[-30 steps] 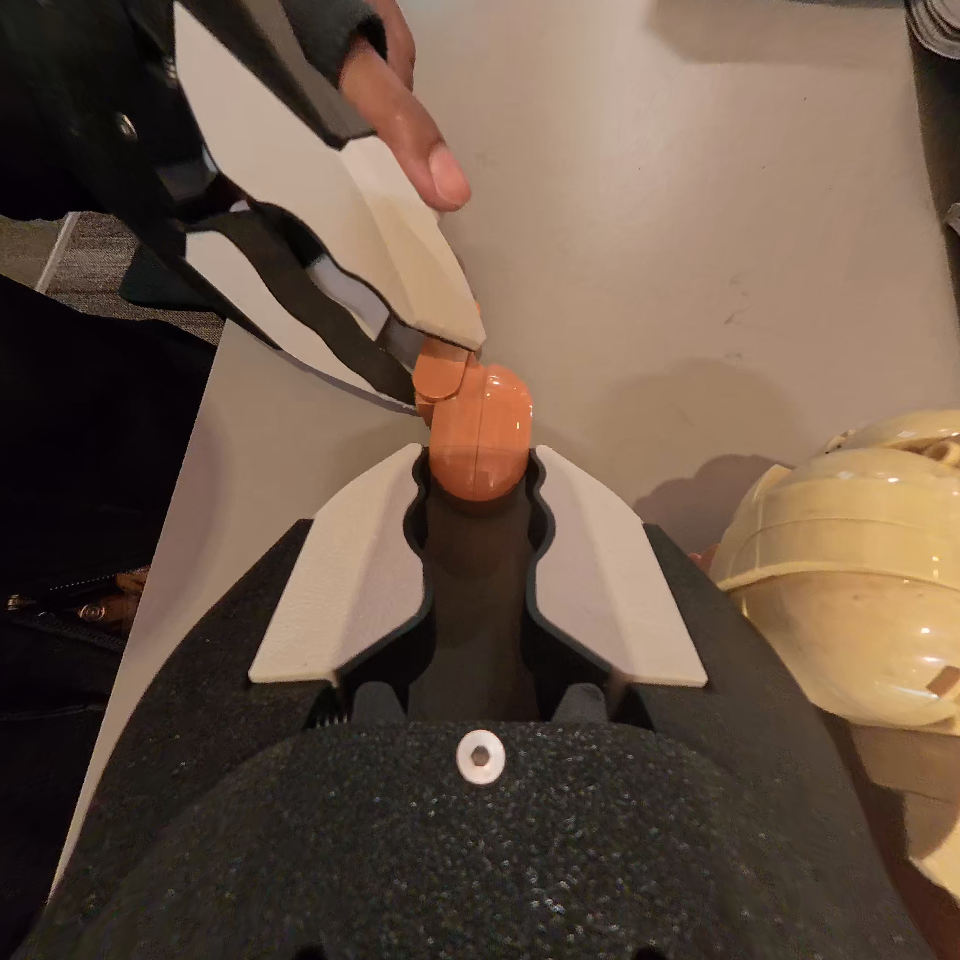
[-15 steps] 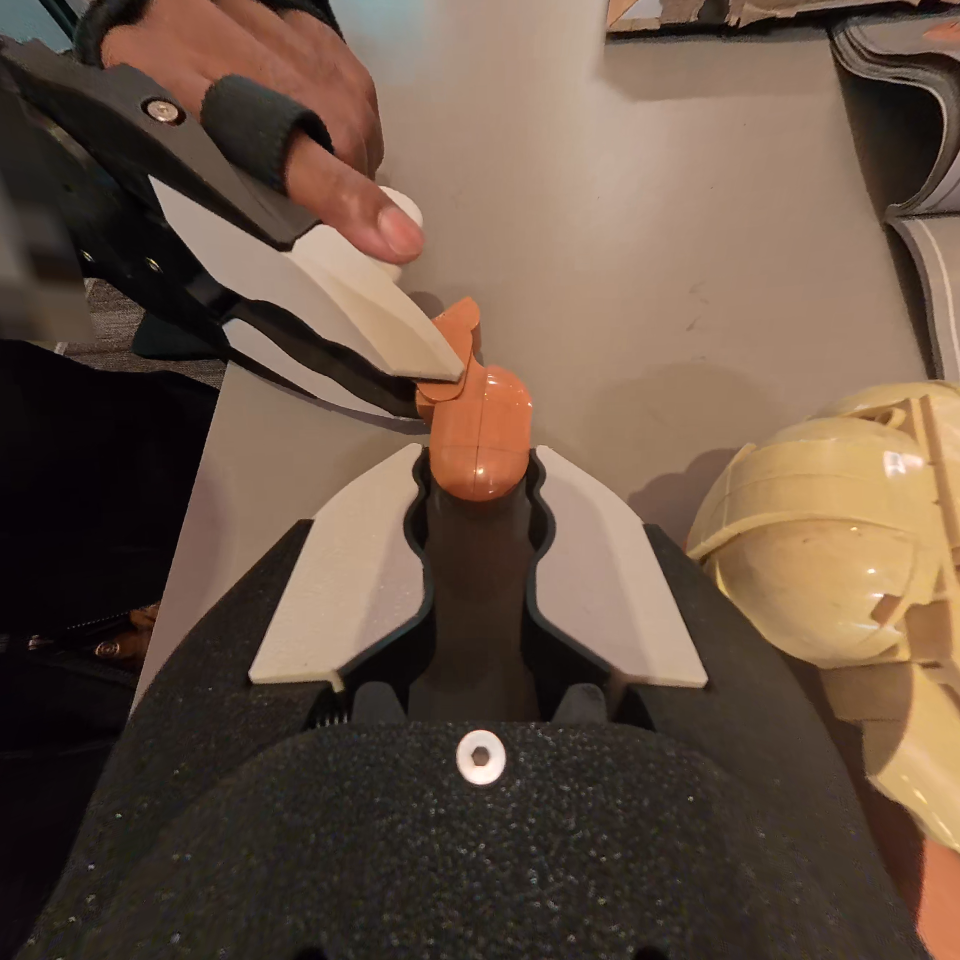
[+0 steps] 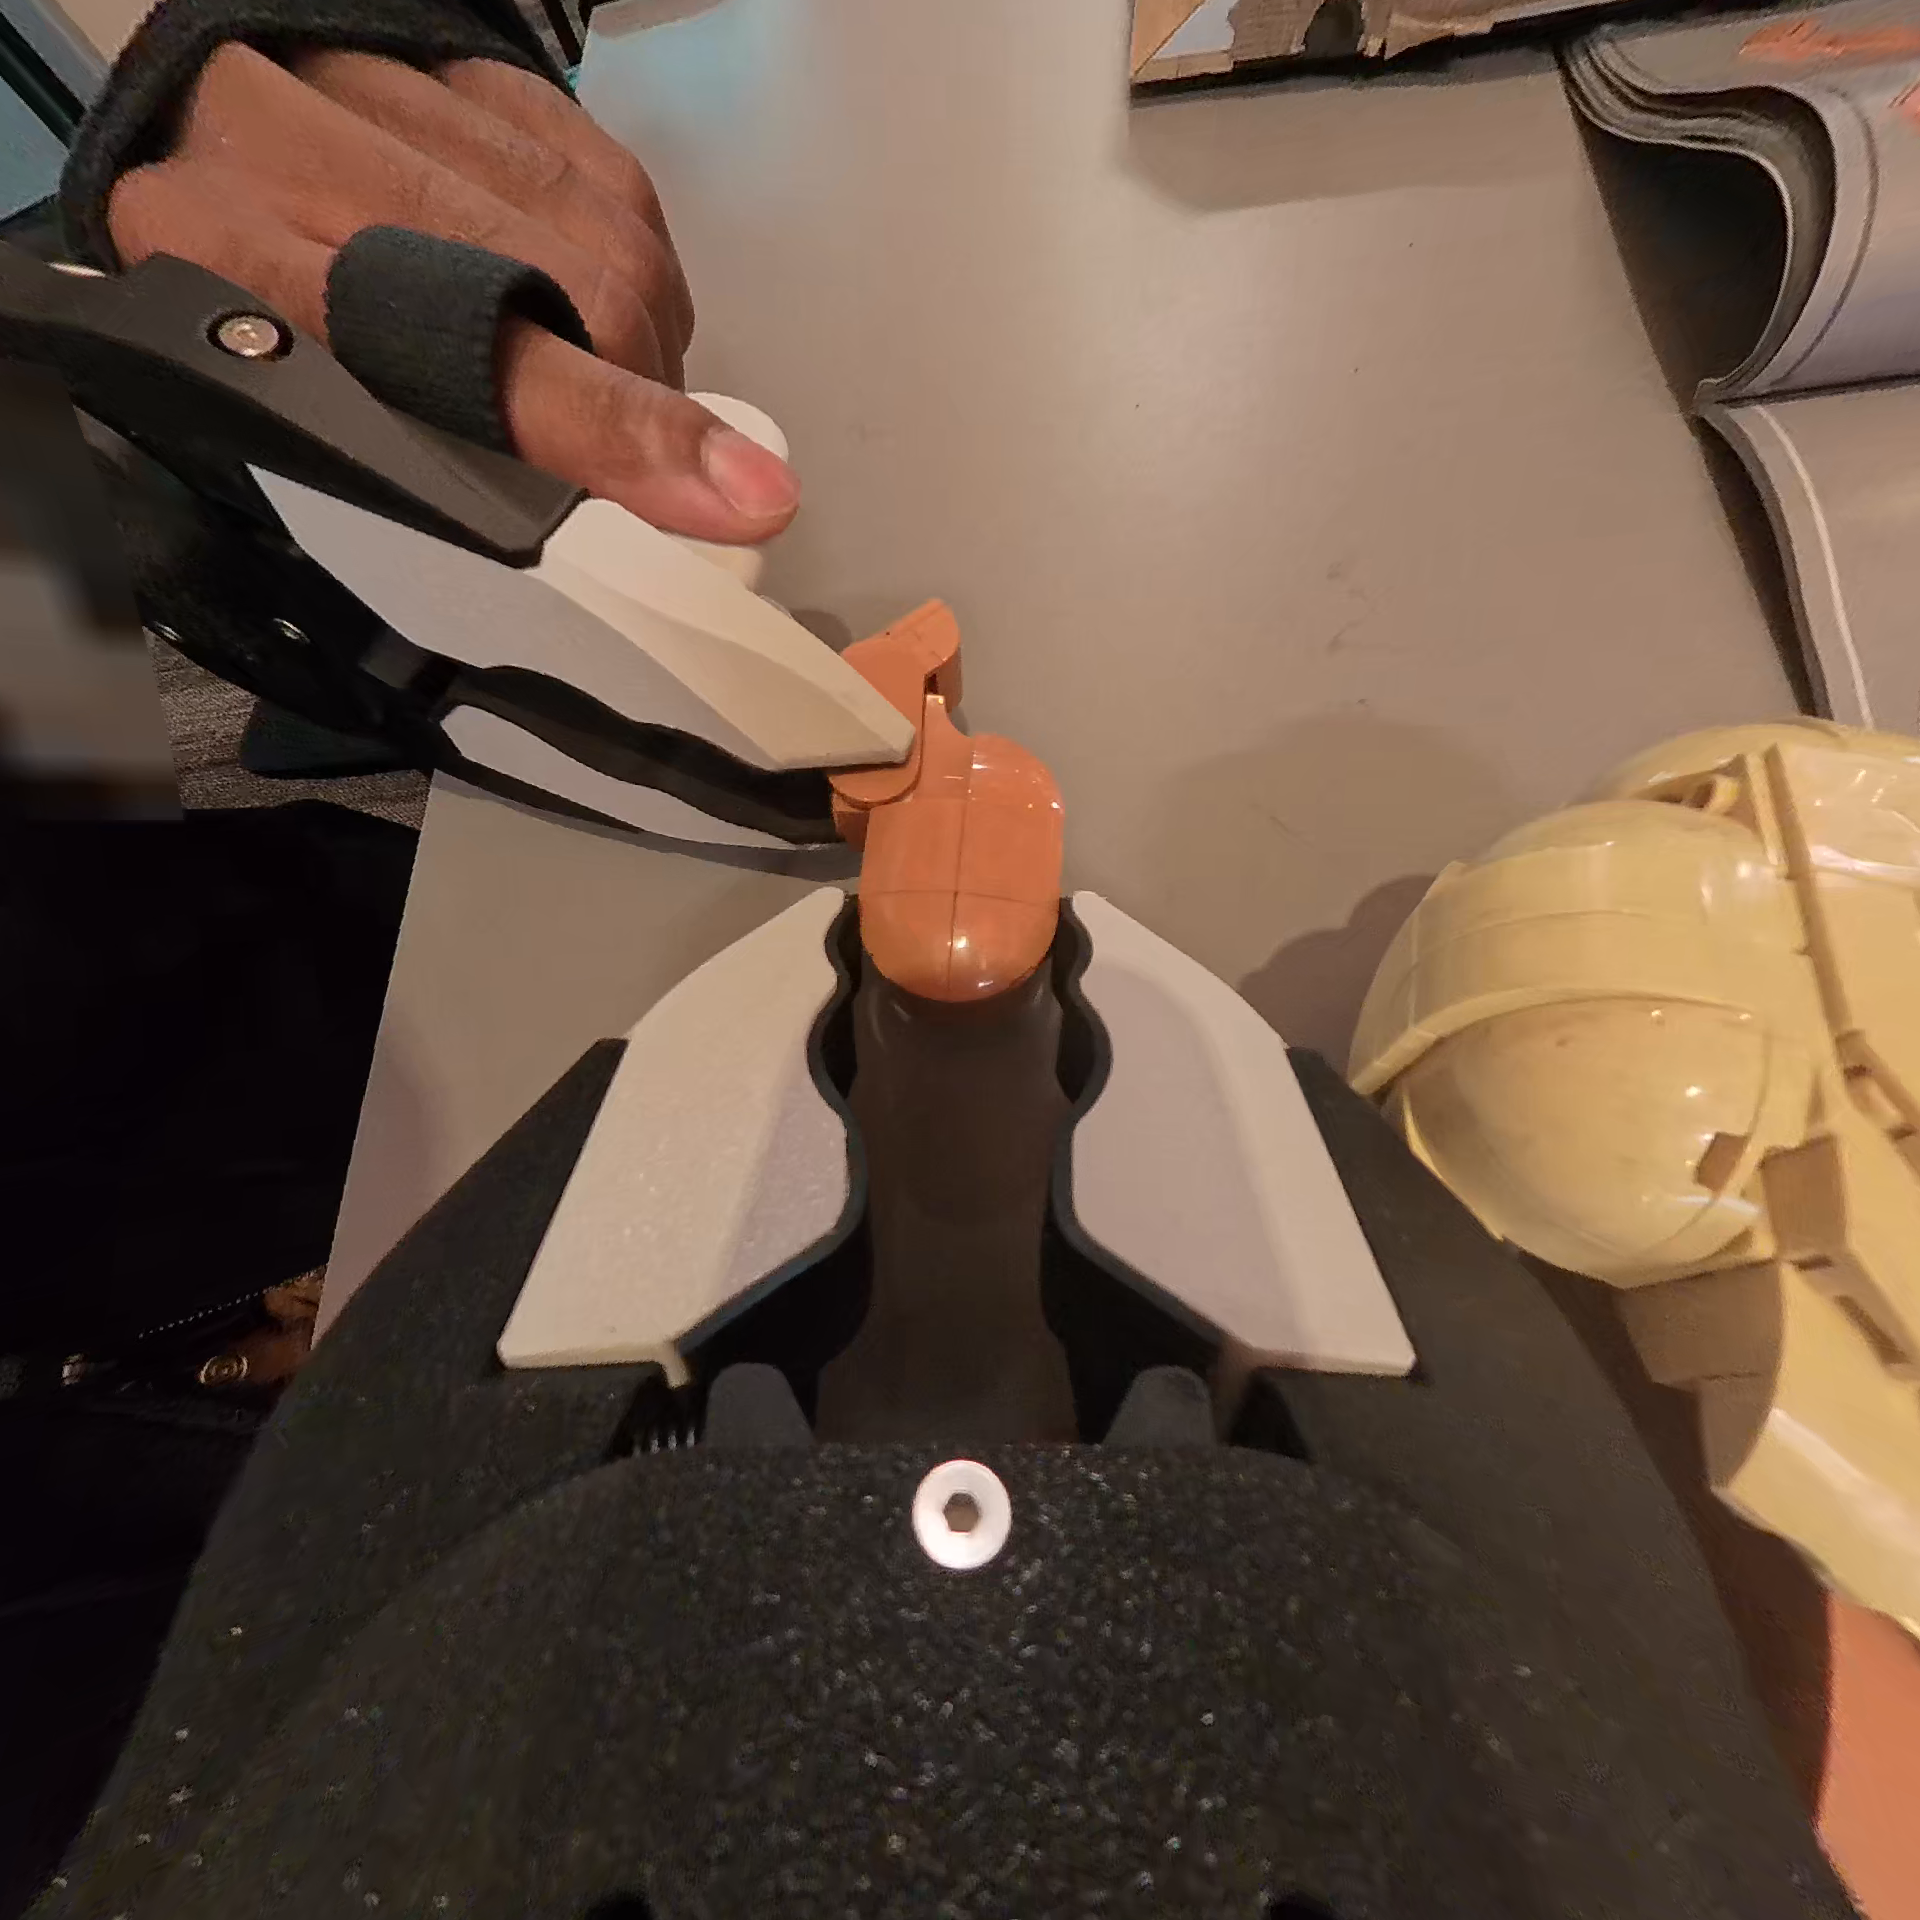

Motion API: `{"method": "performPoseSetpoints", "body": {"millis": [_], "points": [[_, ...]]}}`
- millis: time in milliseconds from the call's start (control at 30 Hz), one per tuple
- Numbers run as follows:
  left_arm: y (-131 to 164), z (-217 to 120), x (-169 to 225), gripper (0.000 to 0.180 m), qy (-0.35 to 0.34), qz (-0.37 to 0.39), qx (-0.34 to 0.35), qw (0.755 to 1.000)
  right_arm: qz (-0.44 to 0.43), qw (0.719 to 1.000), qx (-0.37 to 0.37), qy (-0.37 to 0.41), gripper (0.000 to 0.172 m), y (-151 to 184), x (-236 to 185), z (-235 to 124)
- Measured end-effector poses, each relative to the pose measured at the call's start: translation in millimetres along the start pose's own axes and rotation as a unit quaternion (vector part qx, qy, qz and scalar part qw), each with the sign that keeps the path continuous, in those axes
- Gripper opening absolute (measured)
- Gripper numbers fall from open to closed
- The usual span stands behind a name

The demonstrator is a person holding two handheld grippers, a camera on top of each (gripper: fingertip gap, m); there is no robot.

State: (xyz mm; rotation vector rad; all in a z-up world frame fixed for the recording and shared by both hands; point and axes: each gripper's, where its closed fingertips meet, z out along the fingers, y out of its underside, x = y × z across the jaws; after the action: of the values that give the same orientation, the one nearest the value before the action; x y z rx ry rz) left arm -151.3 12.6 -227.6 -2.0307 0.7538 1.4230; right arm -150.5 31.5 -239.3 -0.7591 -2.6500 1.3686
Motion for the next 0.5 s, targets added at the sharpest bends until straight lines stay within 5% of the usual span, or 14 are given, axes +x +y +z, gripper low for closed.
{"method": "performPoseSetpoints", "body": {"millis": [500], "points": [[2.8,0.9,-0.7,0.023,-0.008,0.003,-0.014,1.000,0.016,1.000,0.011,0.005,0.036,-2.8,-0.7,0.0]]}}
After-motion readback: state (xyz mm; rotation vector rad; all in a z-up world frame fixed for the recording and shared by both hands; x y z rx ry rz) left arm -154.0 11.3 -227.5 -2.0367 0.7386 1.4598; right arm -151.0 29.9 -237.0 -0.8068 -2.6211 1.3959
